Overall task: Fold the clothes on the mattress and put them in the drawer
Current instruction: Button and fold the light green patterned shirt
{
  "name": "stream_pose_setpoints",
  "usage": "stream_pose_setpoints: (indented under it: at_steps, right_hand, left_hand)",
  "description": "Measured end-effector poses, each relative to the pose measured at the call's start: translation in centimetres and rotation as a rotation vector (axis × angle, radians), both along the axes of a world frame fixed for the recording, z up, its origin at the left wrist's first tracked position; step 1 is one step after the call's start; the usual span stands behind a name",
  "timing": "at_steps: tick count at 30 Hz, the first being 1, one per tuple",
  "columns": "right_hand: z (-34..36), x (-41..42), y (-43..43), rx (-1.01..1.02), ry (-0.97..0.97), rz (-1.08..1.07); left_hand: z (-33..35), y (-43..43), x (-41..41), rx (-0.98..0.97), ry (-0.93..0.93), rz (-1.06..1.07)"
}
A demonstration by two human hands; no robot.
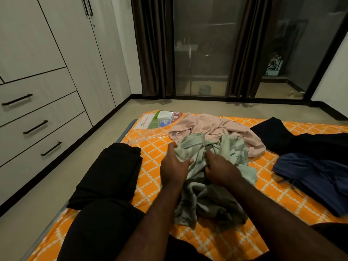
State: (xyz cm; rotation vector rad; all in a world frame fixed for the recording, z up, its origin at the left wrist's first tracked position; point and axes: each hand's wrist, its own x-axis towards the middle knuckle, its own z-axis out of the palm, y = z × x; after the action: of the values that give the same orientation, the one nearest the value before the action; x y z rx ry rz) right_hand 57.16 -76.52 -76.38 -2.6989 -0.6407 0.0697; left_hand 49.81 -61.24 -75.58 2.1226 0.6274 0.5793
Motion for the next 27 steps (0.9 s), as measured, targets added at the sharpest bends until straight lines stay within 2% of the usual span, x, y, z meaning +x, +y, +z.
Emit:
stream_pose_setpoints:
  at_steps: [3,7,11,13,15,19,22,25,27]
  right_hand:
    - [-0.6,-0.5,0.2,-0.168,0.11,-0.059]
    - [0.6,-0.9,1.6,-0.043,0.367,0.004]
    - [2.3,-1.2,1.7,-0.006,0.625,0.167]
    - [2.7,-0.4,1.3,-0.03,0.52,0.141]
    - [2.7,1.3,1.0,-0.084,0.273,0.05]
    - [1.5,4.7,0.6,0.048,-0.055,-0.102]
    - [1.0,7.4,1.2,0.055,-0.119,-0.054]
    - [0.7,9.6,2.6,0.086,-0.075,0.018]
    - [0.3,10.5,3.8,0.092,-0.002,0.087]
  left_hand:
    - [0.0,0.4,-0.2,0.208,0.165,-0.048]
    - [-0.1,0.8,-0.4,0.395,0.392,0.011]
    - [-0.7,1.3,-0.2,0.418,0.505,0.122]
    - [-1.3,1.7,-0.2,0.396,0.544,0.144]
    - [-1.7,1.9,-0.1,0.416,0.584,0.139]
    - [-1.5,1.2,0.1,0.434,0.616,0.211]
    - [-1.8,1.0,0.6,0.544,0.535,0.236]
    - [-1.8,1.4,0.8,0.6,0.376,0.197]
    - [-2.2,2.0,1.5,0.56,0.337,0.135]
